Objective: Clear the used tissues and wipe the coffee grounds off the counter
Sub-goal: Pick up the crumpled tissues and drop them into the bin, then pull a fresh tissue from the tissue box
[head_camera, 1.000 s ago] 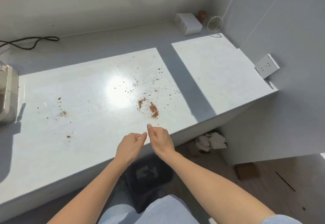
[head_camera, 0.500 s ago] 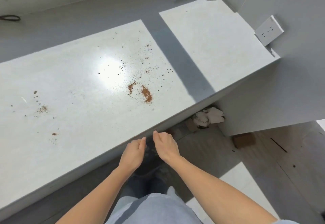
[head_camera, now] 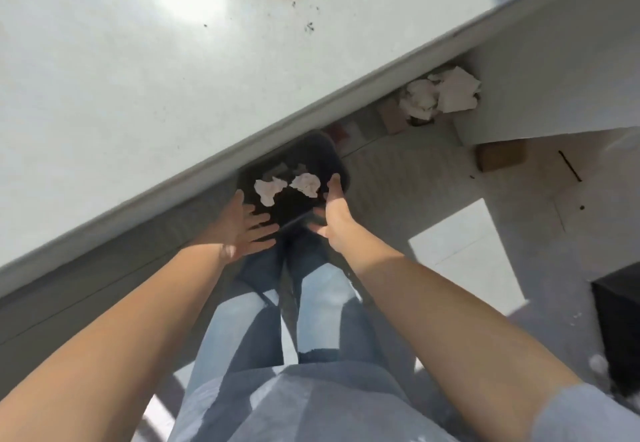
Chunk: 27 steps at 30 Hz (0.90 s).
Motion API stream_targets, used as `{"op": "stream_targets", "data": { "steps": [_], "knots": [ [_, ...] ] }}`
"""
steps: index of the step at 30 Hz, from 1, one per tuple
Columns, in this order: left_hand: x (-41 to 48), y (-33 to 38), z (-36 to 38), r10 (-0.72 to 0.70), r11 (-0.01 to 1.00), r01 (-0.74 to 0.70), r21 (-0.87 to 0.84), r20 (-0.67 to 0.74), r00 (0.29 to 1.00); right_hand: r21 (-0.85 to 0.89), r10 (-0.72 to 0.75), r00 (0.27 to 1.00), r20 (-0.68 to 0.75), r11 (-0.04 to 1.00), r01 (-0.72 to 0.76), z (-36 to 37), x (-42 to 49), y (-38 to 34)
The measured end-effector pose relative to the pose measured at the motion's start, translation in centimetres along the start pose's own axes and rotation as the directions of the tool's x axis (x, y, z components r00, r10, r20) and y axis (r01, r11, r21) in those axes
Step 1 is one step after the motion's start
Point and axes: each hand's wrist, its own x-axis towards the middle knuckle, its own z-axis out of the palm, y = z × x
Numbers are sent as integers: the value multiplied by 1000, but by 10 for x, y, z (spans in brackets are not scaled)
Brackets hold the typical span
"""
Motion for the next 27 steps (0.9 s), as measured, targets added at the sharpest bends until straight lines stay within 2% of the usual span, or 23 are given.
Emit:
{"op": "stream_targets", "data": {
  "steps": [2, 7, 9, 12, 14, 16, 19, 22, 27],
  "knots": [
    [3, -9, -2, -16, 1000, 16, -17, -5, 1000, 65, -12, 1000, 9, 998, 11, -3, 4, 13],
    [-15, -15, 12, 5, 998, -8, 58, 40, 999, 137, -85, 981, 174, 989, 61, -18, -10, 23],
    [-28, -10, 19, 46, 984, -54, 171, 46, 998, 119, -113, 977, 181, 989, 92, -23, -24, 17],
    [-57, -7, 32, 168, 896, -178, 408, 60, 984, 51, -165, 965, 203, 986, 157, -31, -59, 6],
    [-81, -2, 41, 242, 843, -262, 470, 104, 965, 89, -183, 942, 283, 982, 164, -33, -85, -2],
    [-107, 8, 49, 294, 803, -346, 484, 183, 938, 122, -202, 898, 391, 978, 167, -29, -113, -15],
    [-158, 26, 48, 373, 763, -445, 469, 244, 895, 81, -236, 847, 476, 971, 225, -20, -167, -30],
    [-210, 41, 31, 474, 676, -571, 466, 317, 821, 68, -197, 806, 558, 979, 192, -12, -214, -36],
    [-288, 35, -11, 636, 543, -710, 448, 333, 696, -37, -187, 690, 700, 954, 296, 11, -275, -28]
  ]
}}
